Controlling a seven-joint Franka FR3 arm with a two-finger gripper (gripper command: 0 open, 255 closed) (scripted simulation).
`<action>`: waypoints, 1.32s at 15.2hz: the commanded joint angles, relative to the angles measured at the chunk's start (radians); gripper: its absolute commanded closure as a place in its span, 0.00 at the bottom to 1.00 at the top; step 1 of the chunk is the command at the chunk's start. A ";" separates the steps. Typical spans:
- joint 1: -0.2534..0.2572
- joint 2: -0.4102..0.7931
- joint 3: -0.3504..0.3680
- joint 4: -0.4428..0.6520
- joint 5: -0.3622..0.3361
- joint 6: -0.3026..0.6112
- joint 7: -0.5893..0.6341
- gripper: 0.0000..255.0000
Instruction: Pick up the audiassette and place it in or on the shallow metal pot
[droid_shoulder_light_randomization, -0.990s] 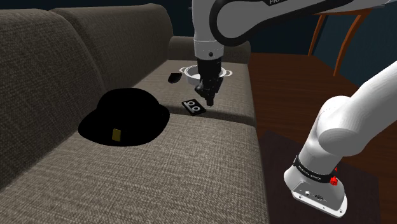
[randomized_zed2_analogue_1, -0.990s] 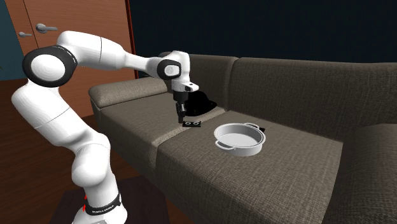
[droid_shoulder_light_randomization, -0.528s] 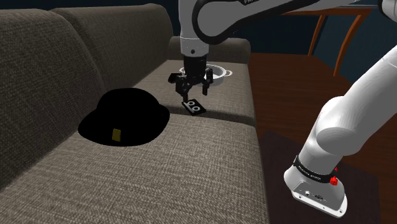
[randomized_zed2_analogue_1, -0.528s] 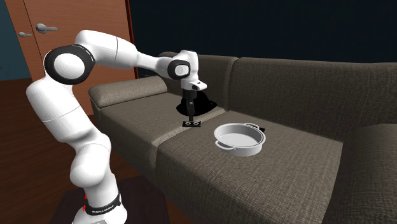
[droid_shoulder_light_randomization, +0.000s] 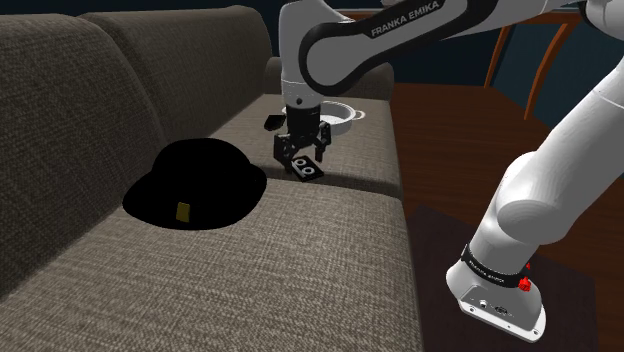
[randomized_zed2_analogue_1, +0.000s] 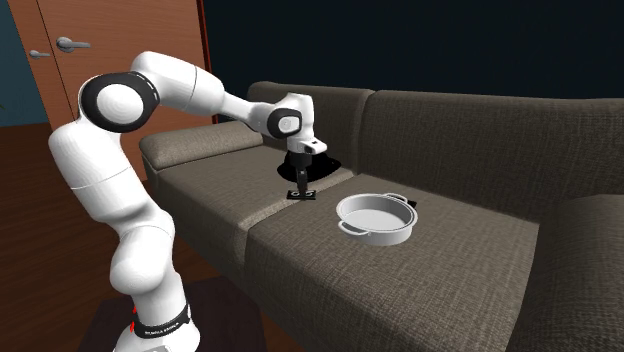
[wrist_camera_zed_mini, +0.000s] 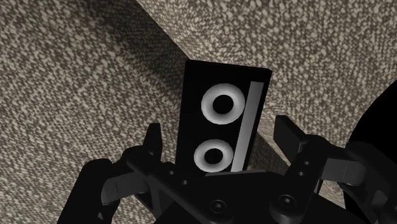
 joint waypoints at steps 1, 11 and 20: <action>0.000 0.001 0.000 -0.006 0.000 0.008 -0.001 0.00; -0.001 0.002 0.000 -0.005 -0.001 0.008 -0.001 1.00; -0.001 -0.009 -0.004 0.025 0.001 -0.033 -0.002 1.00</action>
